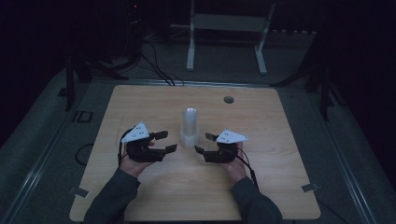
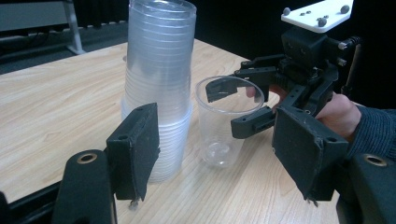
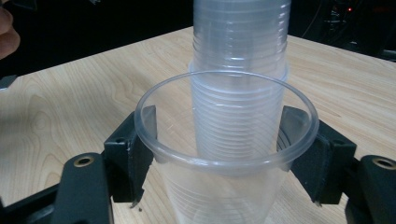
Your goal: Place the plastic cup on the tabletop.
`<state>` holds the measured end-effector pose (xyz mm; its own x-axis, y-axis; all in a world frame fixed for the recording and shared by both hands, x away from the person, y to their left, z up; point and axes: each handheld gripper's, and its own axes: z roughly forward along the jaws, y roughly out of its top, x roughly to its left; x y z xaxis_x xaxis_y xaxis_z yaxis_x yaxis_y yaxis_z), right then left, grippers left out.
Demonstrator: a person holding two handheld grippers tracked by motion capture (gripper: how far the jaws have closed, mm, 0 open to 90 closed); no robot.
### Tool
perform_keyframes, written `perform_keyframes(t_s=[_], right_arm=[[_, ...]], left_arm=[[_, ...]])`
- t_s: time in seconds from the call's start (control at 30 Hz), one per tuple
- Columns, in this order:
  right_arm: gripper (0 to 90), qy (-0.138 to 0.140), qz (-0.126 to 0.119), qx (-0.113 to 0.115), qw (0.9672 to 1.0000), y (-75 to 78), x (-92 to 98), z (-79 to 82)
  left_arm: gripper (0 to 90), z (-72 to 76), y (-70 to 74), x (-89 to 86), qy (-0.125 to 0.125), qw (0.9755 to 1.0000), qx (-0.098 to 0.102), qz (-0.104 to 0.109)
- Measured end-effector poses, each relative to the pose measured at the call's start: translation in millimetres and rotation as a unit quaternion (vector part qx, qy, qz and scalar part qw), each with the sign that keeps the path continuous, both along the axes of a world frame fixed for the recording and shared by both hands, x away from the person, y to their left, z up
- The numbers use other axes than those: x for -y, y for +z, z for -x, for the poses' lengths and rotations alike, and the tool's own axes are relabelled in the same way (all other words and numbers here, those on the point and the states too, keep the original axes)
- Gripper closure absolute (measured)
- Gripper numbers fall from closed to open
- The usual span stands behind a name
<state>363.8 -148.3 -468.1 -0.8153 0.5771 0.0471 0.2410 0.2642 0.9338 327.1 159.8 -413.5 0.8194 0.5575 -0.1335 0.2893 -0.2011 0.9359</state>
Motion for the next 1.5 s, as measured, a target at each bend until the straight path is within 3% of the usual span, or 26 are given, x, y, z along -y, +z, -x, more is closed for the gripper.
perform_keyframes(t_s=[0.97,1.33,1.5], right_arm=[[26.9,-0.006,0.020,-0.013,0.9997,-10.0,6.4,2.4],[13.4,-0.009,0.056,-0.032,0.9979,-14.9,8.5,6.6],[11.9,-0.009,0.071,-0.031,0.9970,-15.3,8.6,9.9]], left_arm=[[31.9,1.3,1.7,-0.4,-0.001,1.0000,0.002,0.001],[31.9,1.6,2.2,-0.4,-0.002,1.0000,0.003,0.002],[31.9,1.7,2.3,-0.5,-0.002,1.0000,0.004,0.002]])
